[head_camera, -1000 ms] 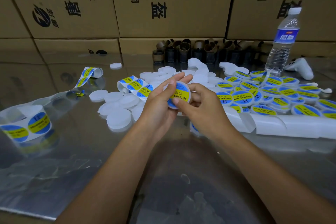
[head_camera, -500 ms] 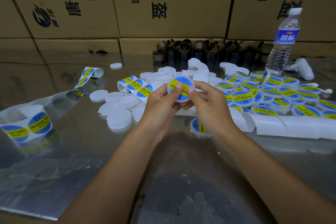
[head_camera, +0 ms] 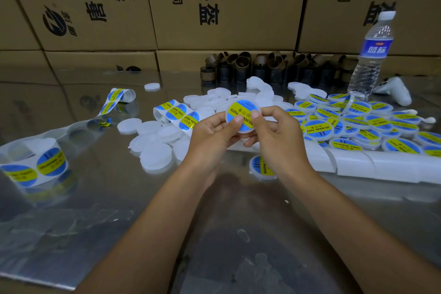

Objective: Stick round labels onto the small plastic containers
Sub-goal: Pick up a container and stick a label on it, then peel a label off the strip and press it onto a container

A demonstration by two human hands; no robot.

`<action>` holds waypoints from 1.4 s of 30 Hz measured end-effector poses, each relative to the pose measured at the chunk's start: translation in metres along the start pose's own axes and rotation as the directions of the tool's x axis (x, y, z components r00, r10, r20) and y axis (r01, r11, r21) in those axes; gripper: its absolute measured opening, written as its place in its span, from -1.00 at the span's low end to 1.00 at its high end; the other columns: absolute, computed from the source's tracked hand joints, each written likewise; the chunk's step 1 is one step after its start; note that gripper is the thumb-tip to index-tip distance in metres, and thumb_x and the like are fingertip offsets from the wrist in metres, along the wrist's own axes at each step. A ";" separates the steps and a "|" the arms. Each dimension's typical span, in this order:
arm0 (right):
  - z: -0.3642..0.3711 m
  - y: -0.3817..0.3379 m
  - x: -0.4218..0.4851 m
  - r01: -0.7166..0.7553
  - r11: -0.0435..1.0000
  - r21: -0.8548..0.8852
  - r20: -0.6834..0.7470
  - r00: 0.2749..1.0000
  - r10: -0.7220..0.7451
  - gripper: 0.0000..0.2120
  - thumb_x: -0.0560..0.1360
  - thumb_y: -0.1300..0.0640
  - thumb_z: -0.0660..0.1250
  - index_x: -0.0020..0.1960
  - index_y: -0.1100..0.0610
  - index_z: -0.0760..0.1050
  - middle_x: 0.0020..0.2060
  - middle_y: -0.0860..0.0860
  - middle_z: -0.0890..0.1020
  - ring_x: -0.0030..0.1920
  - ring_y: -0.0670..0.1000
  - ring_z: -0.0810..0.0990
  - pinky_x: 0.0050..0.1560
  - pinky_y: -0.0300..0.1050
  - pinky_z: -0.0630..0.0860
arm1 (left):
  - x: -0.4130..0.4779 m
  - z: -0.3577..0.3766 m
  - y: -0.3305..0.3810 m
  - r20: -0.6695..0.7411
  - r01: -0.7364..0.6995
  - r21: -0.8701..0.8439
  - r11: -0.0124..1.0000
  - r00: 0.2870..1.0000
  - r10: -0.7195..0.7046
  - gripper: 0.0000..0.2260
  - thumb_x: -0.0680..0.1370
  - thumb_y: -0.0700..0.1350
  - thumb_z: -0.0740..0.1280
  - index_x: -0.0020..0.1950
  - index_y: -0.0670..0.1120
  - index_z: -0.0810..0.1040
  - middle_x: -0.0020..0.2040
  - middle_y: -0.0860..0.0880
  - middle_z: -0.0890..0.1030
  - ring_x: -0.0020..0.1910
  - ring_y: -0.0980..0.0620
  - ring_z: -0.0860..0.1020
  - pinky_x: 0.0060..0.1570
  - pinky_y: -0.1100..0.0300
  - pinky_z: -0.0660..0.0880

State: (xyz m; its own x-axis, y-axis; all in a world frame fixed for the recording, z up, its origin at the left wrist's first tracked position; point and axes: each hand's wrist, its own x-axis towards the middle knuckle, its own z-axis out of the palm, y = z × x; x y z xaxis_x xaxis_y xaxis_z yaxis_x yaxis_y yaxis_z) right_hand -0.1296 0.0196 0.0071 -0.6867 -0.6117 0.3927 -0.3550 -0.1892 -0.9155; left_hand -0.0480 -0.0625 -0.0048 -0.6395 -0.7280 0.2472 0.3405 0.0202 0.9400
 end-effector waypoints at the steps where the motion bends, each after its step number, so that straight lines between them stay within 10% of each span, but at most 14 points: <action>1: 0.000 -0.001 0.000 0.000 1.000 0.003 0.011 1.000 0.000 -0.90 0.56 0.11 0.26 -0.08 0.13 0.48 -0.42 -0.02 0.64 -0.47 -0.13 0.59 -0.35 -0.34 0.48 | 0.000 0.000 0.000 -0.005 0.003 0.000 1.000 1.000 -0.003 -0.86 0.55 -0.18 0.32 0.03 -0.19 0.61 -0.12 -0.09 0.69 -0.13 0.02 0.65 0.07 0.17 0.57; 9: -0.008 0.000 0.007 0.069 0.997 0.020 -0.106 0.992 -0.066 -0.93 0.54 0.17 0.29 -0.04 0.02 0.43 -0.44 -0.08 0.62 -0.48 -0.20 0.56 -0.38 -0.38 0.42 | 0.001 0.000 0.007 -0.158 0.054 -0.062 0.997 0.985 -0.063 -0.89 0.54 -0.18 0.34 0.05 -0.06 0.59 -0.08 -0.01 0.67 -0.08 0.09 0.64 0.01 0.22 0.56; 19: -0.048 0.033 0.030 -0.121 0.841 -0.528 -0.382 0.918 -0.108 -0.71 0.54 0.14 0.23 0.25 0.13 0.40 -0.15 0.06 0.63 0.08 0.17 0.50 -0.17 -0.11 0.23 | 0.003 -0.004 0.016 -0.330 0.058 -0.240 0.969 0.934 -0.138 -0.82 0.59 -0.27 0.22 -0.09 -0.04 0.55 -0.35 0.06 0.61 -0.31 0.15 0.64 -0.18 0.27 0.57; 25: -0.054 0.039 0.032 -0.215 0.723 -0.656 -0.405 0.909 -0.097 -0.70 0.54 0.07 0.24 0.23 0.14 0.34 -0.02 0.23 0.60 0.06 0.26 0.51 -0.16 -0.04 0.23 | 0.003 -0.007 0.017 -0.336 0.051 -0.261 0.964 0.931 -0.140 -0.82 0.59 -0.26 0.19 -0.07 -0.04 0.54 -0.42 0.11 0.60 -0.33 0.17 0.63 -0.20 0.28 0.56; 33: -0.054 0.035 0.031 -0.172 0.620 -0.766 -0.329 0.933 -0.148 -0.77 0.52 0.07 0.25 0.13 0.15 0.44 -0.07 0.19 0.62 0.06 0.25 0.51 -0.12 0.00 0.33 | 0.003 -0.006 0.018 -0.334 0.053 -0.278 0.959 0.931 -0.148 -0.82 0.59 -0.26 0.20 -0.07 -0.05 0.54 -0.43 0.10 0.60 -0.35 0.16 0.63 -0.24 0.29 0.56; 42: -0.006 0.015 0.026 0.322 0.603 -0.730 0.158 0.938 -0.309 -0.87 0.51 0.13 0.25 -0.02 0.03 0.58 -0.22 -0.06 0.60 -0.06 0.00 0.44 -0.14 -0.09 0.34 | 0.006 -0.007 0.019 -0.400 0.037 -0.338 0.941 0.899 -0.178 -0.84 0.59 -0.22 0.21 -0.09 -0.04 0.55 -0.46 0.09 0.59 -0.35 0.13 0.61 -0.24 0.27 0.55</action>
State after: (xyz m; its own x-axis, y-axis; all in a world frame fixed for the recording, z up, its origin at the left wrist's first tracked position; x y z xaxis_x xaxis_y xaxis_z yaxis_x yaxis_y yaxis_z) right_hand -0.1567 0.0055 0.0038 -0.4343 -0.6365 0.6374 -0.8979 0.2497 -0.3625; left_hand -0.0407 -0.0718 0.0126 -0.3603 -0.9320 -0.0393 0.5297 -0.2391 0.8138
